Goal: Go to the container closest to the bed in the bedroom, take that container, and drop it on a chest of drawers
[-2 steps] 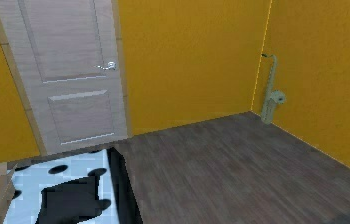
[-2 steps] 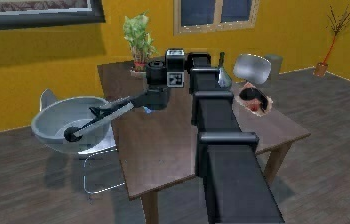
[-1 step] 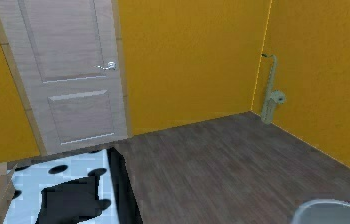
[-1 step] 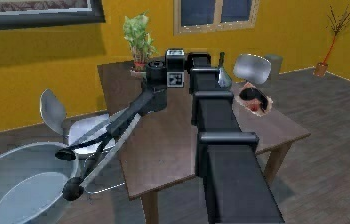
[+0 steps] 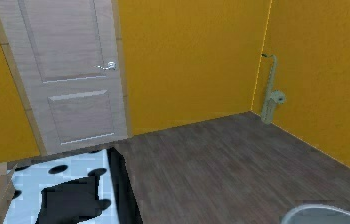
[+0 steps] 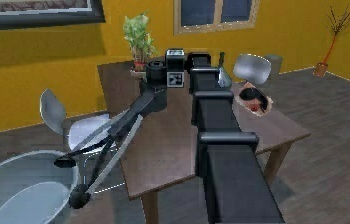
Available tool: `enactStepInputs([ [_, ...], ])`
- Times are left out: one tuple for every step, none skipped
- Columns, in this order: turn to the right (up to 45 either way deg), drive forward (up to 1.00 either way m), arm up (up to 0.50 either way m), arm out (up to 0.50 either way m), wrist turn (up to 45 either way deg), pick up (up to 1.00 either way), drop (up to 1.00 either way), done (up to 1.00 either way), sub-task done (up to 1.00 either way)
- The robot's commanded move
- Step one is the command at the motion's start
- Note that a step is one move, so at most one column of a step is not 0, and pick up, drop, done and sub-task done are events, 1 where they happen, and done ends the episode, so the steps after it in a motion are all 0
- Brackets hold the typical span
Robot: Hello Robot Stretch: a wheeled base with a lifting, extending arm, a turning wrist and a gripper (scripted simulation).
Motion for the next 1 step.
enactStepInputs([
  [0.0,0.0,0.0,-0.26,0.0,0.0,0.0,0.0,0.0],
])
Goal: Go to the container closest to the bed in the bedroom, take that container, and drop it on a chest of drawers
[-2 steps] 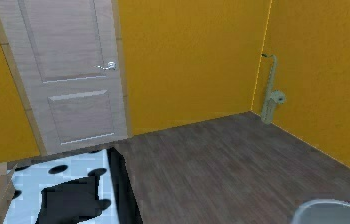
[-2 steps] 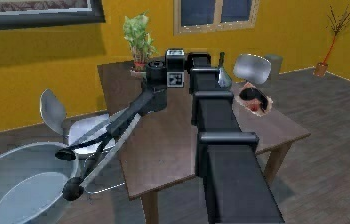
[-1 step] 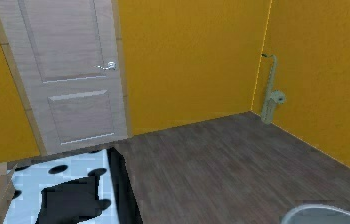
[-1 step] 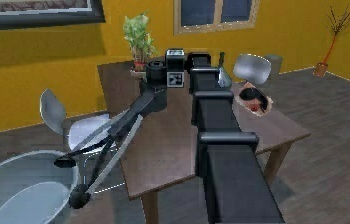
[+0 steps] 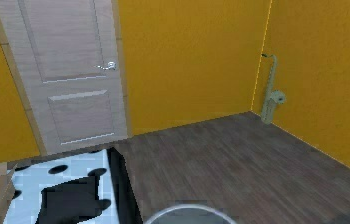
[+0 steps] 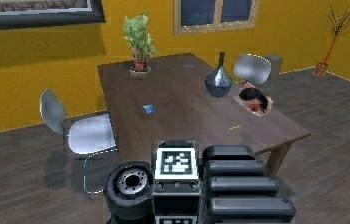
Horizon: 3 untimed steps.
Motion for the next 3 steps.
enactStepInputs([
  [-45.0,0.0,0.0,0.0,0.0,0.0,0.0,0.0,0.0],
  [-45.0,0.0,0.0,0.0,0.0,0.0,0.0,0.0,0.0],
  [-45.0,0.0,0.0,0.0,0.0,0.0,0.0,0.0,0.0],
])
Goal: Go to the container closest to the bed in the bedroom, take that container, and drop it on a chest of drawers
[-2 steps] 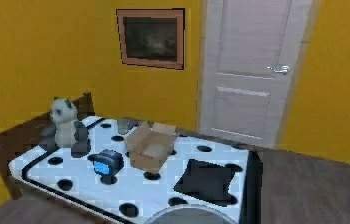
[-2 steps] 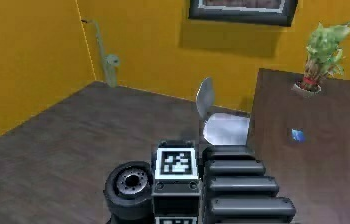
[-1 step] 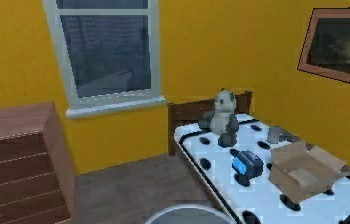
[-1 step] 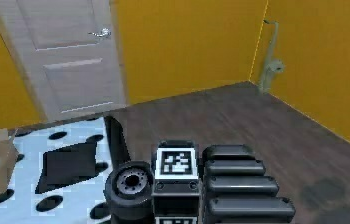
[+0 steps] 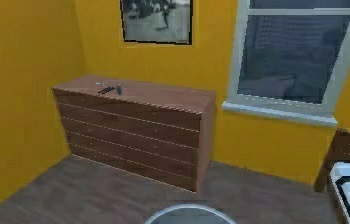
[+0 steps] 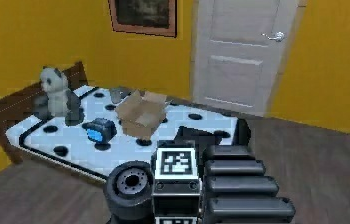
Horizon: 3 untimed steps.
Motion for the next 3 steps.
enactStepInputs([
  [-24.0,0.0,0.0,0.0,0.0,0.0,0.0,0.0,0.0],
  [0.0,1.0,0.0,0.0,0.0,0.0,0.0,0.0,0.0],
  [-6.0,0.0,0.0,0.0,0.0,0.0,0.0,0.0,0.0],
])
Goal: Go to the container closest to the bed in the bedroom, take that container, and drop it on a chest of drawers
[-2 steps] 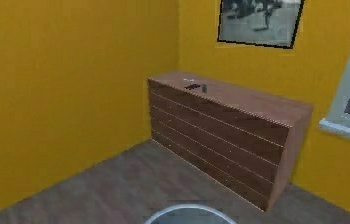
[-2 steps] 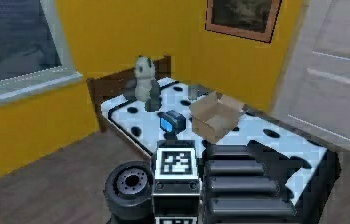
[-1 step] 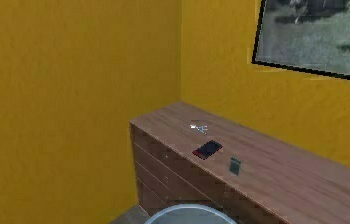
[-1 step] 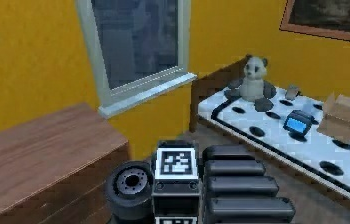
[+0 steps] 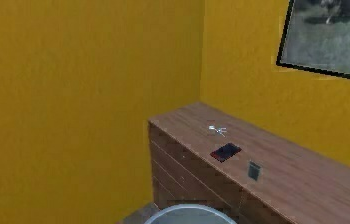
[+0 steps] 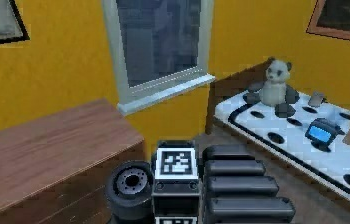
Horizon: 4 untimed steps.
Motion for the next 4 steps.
enactStepInputs([
  [0.0,0.4,0.0,0.0,0.0,0.0,0.0,0.0,0.0],
  [12.0,0.0,0.0,0.0,0.0,0.0,0.0,0.0,0.0],
  [-6.0,0.0,0.0,0.0,0.0,0.0,0.0,0.0,0.0],
  [-3.0,0.0,0.0,0.0,0.0,0.0,0.0,0.0,0.0],
])
